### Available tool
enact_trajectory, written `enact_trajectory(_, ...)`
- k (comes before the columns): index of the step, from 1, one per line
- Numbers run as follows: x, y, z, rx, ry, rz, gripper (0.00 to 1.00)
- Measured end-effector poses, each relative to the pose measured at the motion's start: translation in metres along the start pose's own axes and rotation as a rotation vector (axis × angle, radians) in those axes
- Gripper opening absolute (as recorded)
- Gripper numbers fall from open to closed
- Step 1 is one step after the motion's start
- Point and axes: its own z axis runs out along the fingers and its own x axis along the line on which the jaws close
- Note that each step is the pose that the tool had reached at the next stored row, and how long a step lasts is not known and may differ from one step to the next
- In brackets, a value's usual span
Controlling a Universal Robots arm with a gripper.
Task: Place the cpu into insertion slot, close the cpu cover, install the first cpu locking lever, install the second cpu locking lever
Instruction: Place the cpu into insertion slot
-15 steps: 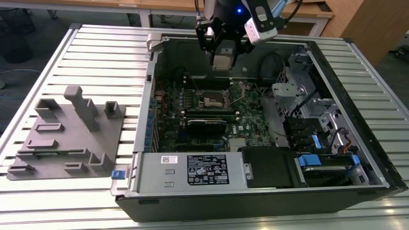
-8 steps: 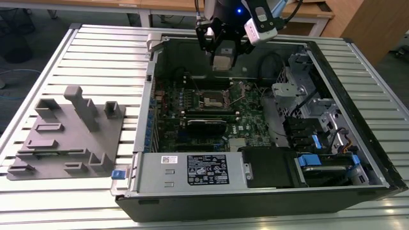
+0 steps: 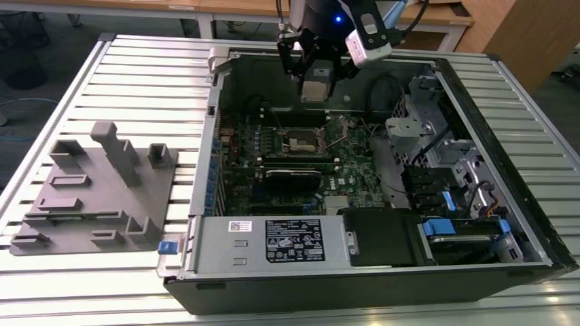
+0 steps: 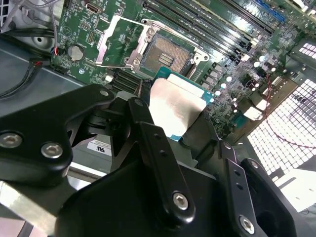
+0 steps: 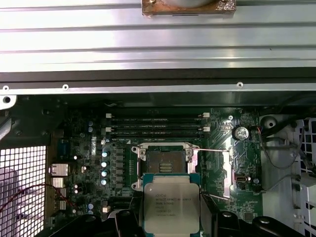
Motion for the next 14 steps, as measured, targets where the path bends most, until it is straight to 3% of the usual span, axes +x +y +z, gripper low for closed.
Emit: enact_trajectory(14, 0.0000, -0.0004, 0.0045, -0.0003, -0.0001, 0.000, 0.54)
